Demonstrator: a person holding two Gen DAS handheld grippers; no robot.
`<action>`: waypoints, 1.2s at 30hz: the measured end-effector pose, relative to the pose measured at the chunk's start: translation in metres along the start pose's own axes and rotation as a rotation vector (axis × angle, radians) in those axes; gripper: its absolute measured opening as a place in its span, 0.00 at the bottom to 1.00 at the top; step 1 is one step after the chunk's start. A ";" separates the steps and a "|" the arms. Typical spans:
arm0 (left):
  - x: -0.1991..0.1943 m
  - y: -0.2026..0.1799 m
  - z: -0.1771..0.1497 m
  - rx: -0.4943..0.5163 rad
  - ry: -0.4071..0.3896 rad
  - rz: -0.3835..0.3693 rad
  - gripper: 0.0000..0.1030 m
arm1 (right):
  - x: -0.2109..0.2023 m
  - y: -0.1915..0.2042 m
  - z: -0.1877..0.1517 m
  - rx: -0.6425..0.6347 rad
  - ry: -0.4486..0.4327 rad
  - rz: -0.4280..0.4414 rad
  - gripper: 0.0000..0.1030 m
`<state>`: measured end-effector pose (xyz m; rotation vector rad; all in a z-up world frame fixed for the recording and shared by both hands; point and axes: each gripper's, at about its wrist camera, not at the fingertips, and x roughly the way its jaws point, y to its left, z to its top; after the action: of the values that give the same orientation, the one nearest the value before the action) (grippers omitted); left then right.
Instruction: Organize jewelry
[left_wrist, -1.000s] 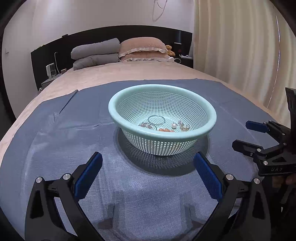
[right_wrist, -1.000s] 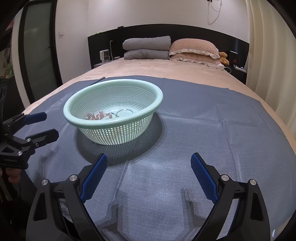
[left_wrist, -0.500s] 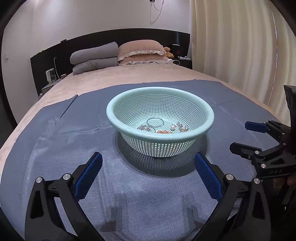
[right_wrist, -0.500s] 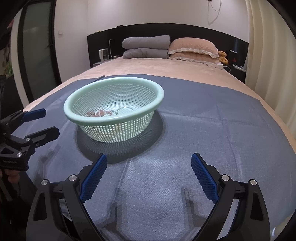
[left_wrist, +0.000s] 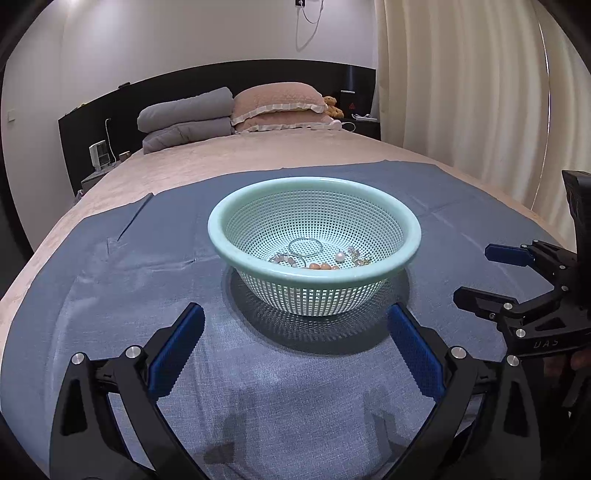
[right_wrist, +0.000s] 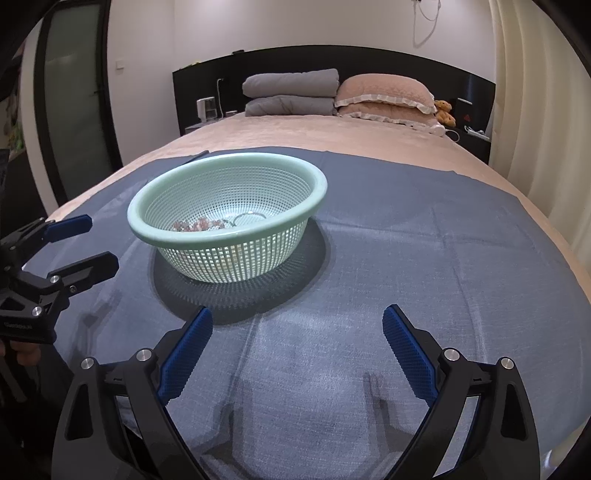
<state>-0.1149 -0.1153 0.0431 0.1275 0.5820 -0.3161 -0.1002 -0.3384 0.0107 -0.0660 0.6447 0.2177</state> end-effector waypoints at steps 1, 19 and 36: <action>0.000 0.000 0.000 -0.001 -0.003 -0.001 0.94 | 0.000 0.000 0.000 0.000 0.000 0.001 0.86; -0.001 -0.007 -0.002 0.043 -0.008 -0.035 0.94 | -0.001 0.004 0.002 -0.014 0.004 0.017 0.86; -0.002 -0.007 -0.003 0.064 -0.021 -0.044 0.94 | 0.000 0.004 0.001 -0.012 0.002 0.009 0.86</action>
<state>-0.1205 -0.1209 0.0421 0.1728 0.5552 -0.3781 -0.1007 -0.3347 0.0119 -0.0743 0.6459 0.2305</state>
